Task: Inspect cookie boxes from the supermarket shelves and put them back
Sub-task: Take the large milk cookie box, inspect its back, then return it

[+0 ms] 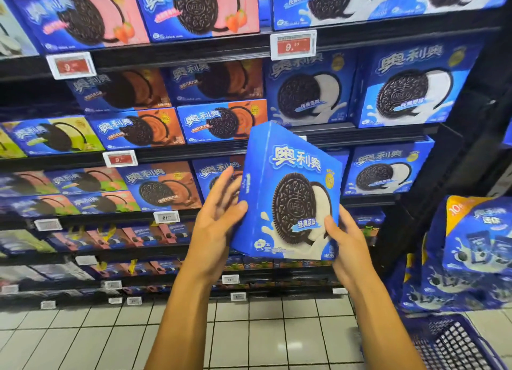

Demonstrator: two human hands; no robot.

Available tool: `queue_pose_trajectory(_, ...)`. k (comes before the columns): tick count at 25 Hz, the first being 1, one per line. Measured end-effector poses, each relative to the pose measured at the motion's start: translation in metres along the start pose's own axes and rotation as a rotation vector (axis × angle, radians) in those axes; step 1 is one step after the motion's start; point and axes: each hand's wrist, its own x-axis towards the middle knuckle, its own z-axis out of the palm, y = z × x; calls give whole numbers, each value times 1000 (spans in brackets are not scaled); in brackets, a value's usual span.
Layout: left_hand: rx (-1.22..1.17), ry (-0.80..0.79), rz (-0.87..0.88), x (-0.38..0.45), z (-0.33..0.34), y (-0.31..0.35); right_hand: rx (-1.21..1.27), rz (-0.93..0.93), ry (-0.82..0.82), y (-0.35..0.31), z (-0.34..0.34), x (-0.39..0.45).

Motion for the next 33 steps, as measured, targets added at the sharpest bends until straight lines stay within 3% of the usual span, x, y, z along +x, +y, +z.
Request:
queue_pose_trajectory(8,103,-72,-27,-8,59,-13,67,90,79,20,-17,12)
queue_pose_trajectory(11,132,-229,-138,-15,74,-14,89,163,22,17,-12,6)
queue_pose_trajectory(16,182,-251,-155,-24,95,-17,100,204,-58,12,-14,-7)
queue_pose_trajectory(23,242,-286,-129,-25,100,-17,119,190,-80,17,-19,-9)
queue_pose_trajectory(33,255,-310,-232,-37,76,-33,101,227,-39,28,-36,-13)
